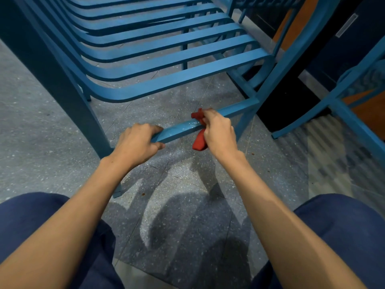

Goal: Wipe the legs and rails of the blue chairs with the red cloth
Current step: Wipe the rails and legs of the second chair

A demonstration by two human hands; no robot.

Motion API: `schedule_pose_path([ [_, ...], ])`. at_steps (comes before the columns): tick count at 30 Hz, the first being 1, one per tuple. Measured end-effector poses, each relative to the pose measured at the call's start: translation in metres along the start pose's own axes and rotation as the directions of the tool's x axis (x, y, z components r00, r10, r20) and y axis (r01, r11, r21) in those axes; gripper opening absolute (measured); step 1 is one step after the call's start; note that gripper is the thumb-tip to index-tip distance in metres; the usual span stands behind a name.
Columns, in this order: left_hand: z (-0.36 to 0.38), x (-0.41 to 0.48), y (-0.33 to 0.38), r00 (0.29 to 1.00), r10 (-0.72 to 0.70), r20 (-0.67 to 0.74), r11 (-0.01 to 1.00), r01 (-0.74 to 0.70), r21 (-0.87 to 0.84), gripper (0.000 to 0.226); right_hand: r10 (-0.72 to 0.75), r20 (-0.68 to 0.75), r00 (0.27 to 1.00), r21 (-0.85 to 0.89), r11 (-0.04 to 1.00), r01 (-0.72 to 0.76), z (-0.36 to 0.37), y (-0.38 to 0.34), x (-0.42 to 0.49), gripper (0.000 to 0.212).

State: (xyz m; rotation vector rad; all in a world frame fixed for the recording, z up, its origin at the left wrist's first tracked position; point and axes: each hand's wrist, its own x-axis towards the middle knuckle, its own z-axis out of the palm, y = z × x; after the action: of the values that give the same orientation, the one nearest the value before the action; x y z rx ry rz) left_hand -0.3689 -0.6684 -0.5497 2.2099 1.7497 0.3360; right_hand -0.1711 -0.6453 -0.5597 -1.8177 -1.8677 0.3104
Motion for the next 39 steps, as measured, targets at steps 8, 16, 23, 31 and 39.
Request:
schedule_pose_path([
  [8, -0.001, 0.001, -0.001, 1.0, -0.011, 0.024, 1.0, 0.011, -0.012, 0.043, -0.062, 0.071, 0.996, -0.054, 0.996, 0.066, -0.012, 0.007, 0.001, 0.039],
  [16, -0.002, 0.002, -0.001, 0.999, 0.0, 0.039, 1.0, 0.0, 0.005, 0.044, 0.053, 0.091, 0.994, -0.399, 0.917, -0.012, -0.018, 0.0, 0.021, 0.033],
  [23, -0.003, 0.002, -0.001, 0.999, 0.003, 0.037, 1.0, -0.004, 0.02, 0.045, -0.26, 0.138, 0.956, -0.203, 0.937, 0.284, 0.001, 0.015, -0.024, 0.061],
  [31, -0.003, 0.001, 0.0, 0.999, 0.004, 0.035, 0.999, -0.006, 0.034, 0.041, 0.021, 0.031, 0.999, -0.15, 0.989, -0.016, -0.022, 0.033, 0.008, 0.051],
  [39, -0.004, 0.001, 0.001, 0.999, -0.002, 0.037, 0.998, 0.0, 0.065, 0.041, -0.085, 0.104, 0.991, 0.194, 0.979, 0.063, 0.008, -0.009, -0.025, 0.036],
])
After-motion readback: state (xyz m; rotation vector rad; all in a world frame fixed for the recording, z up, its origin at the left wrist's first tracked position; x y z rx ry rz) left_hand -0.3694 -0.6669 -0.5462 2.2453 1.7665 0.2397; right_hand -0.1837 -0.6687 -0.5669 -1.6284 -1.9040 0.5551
